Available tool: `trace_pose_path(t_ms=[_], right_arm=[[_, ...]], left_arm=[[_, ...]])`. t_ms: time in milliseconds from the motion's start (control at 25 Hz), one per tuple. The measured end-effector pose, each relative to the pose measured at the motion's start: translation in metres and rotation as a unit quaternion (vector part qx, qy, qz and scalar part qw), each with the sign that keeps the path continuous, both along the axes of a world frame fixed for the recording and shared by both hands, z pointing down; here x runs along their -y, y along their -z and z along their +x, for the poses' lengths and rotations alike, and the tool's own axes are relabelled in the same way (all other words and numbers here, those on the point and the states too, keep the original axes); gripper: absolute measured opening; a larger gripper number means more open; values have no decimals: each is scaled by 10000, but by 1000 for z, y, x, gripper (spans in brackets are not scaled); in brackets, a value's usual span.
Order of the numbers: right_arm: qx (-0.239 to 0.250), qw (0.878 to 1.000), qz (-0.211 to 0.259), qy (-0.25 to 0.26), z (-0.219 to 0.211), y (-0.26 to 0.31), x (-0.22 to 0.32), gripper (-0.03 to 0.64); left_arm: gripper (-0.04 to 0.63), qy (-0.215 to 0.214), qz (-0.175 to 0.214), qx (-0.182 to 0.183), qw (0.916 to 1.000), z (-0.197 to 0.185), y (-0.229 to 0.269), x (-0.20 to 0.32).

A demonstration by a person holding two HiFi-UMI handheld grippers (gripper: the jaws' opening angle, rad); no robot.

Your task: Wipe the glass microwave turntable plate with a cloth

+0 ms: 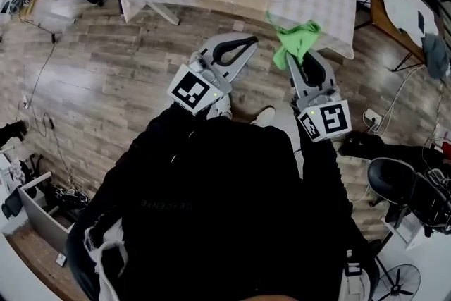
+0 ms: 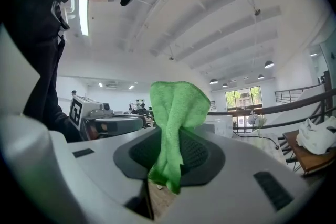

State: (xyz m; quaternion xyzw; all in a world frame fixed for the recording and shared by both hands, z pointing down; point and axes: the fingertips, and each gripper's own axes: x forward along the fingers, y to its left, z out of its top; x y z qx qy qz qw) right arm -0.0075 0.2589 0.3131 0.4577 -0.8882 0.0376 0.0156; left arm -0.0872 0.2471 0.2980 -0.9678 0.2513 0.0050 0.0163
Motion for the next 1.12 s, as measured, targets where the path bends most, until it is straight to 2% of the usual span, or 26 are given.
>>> trace_pose_path(t_ms=[240,840,1120], right_arm=[[-68,10000,-45,-43,-16,-3,10,110],[-136,9989,-199,-396,-71,-16,41,112],[-161,9977,-357,-548,-64,-25,57,114]], left_arm=[[21,-43,-30,69,10000,-14,-5,9],[21,-323,-39,-96,9994,-69,-14,43],[21,-309,-254,-112,9991,-71,-23,63]])
